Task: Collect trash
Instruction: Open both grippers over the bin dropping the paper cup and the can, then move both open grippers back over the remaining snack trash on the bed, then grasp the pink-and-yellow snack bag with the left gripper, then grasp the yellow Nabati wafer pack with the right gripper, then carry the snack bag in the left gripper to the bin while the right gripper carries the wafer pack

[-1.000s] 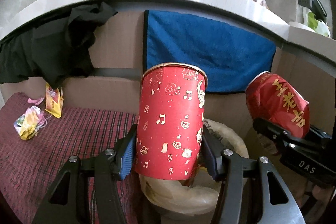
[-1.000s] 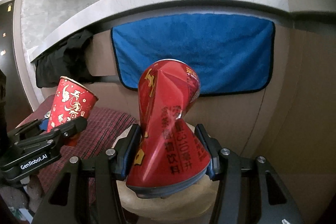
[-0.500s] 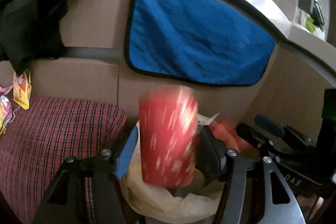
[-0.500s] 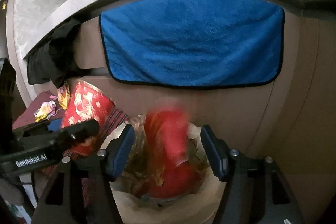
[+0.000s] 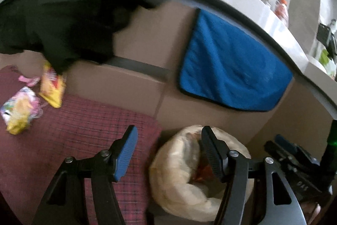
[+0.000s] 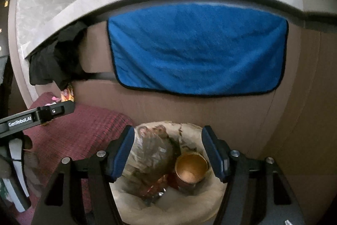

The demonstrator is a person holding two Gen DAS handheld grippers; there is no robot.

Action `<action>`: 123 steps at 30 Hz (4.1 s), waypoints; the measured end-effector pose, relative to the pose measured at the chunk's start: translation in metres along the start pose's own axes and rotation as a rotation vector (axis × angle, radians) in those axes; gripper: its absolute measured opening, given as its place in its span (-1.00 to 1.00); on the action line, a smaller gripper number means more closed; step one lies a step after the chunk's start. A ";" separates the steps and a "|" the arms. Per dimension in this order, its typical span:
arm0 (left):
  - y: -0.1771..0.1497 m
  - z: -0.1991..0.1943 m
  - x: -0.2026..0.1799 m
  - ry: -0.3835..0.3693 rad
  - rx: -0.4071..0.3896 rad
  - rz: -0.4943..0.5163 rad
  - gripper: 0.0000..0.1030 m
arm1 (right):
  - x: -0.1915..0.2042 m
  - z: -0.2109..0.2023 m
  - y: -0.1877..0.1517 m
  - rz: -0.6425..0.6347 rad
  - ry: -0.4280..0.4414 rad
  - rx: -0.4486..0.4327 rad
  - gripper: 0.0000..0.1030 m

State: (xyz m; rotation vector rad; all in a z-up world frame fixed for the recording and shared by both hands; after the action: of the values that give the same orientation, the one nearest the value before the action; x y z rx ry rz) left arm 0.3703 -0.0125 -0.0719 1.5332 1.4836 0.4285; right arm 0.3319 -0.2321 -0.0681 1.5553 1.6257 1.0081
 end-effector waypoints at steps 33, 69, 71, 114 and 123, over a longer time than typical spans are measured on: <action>0.008 0.013 0.298 0.264 0.121 -0.217 0.17 | 0.270 0.122 0.013 -0.190 0.218 0.121 0.22; -0.014 -0.160 0.411 0.303 -0.049 -0.394 -0.51 | 0.388 0.274 0.042 -0.066 0.073 0.192 -0.20; -0.012 -0.158 0.410 0.296 -0.046 -0.396 -0.51 | 0.385 0.271 0.039 -0.073 0.098 0.208 -0.25; 0.017 -0.135 0.065 0.157 -0.187 0.036 -0.51 | 0.184 -0.028 0.037 -0.075 0.208 -0.093 -0.37; 0.015 -0.110 -0.012 0.134 -0.212 0.129 -0.51 | 0.104 -0.055 0.035 -0.023 0.131 -0.141 -0.37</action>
State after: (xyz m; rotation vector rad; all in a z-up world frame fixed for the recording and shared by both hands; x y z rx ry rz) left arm 0.2910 0.0192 0.0001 1.4579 1.3951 0.7536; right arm 0.2929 -0.1336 -0.0061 1.3994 1.6184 1.2070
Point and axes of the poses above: each gripper's, at about its wrist camera, not at the fingertips, and z roughly the way its jaws point, x to its left, y to its top, the point moved 7 cm from there along z, roughly the way its jaws point, and after that the axes turned 1 degree about -y, right-handed, at the moved point
